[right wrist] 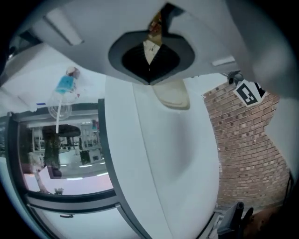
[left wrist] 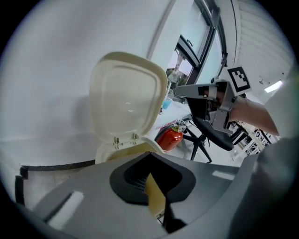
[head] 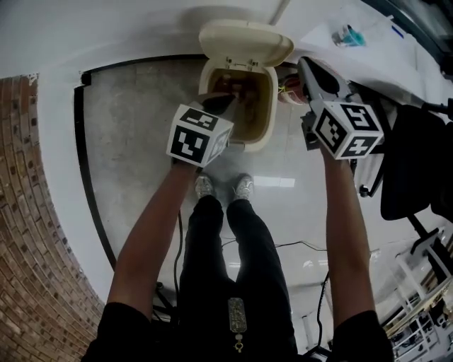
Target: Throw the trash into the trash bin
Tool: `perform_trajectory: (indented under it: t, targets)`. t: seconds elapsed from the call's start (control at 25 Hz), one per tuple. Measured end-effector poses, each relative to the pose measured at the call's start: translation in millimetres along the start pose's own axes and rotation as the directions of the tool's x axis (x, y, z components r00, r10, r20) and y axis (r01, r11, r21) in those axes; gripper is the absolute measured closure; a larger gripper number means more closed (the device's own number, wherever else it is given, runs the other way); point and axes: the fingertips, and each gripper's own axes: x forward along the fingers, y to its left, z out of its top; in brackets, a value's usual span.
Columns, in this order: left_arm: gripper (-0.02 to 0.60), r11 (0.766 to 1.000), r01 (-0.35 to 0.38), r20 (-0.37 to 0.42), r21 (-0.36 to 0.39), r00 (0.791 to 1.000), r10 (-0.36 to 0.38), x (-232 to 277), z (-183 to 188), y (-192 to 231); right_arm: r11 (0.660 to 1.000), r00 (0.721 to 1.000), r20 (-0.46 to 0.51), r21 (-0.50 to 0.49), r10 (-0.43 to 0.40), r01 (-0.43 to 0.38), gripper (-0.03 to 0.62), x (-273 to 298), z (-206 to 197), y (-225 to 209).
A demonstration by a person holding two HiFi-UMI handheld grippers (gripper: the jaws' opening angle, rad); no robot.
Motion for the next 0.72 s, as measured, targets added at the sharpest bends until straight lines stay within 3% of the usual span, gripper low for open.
perform_trajectory:
  t: [0.32, 0.52, 0.64, 0.72]
  targets:
    - [0.574, 0.999, -0.016, 0.075, -0.036, 0.997, 0.019, -39.9, 31.2, 5.8, 0.999, 0.999, 0.034, -0.042, 0.029, -0.028, 0.592, 25.9, 67.4, 11.4]
    - [0.575, 0.999, -0.016, 0.088, -0.034, 0.996, 0.019, -51.5, 38.7, 2.1, 0.996, 0.995, -0.061, -0.02, 0.084, -0.086, 0.592, 46.2, 67.9, 20.2]
    - [0.574, 0.999, -0.028, 0.093, -0.032, 0.995, 0.031, -58.1, 41.6, 7.1, 0.987, 0.98, -0.122, 0.052, 0.155, -0.15, 0.592, 46.6, 62.3, 25.0]
    - [0.574, 0.998, -0.037, 0.092, -0.046, 0.995, 0.041, -62.8, 39.9, 12.5, 0.982, 0.97, -0.15, 0.05, 0.189, -0.183, 0.592, 42.5, 58.9, 30.2]
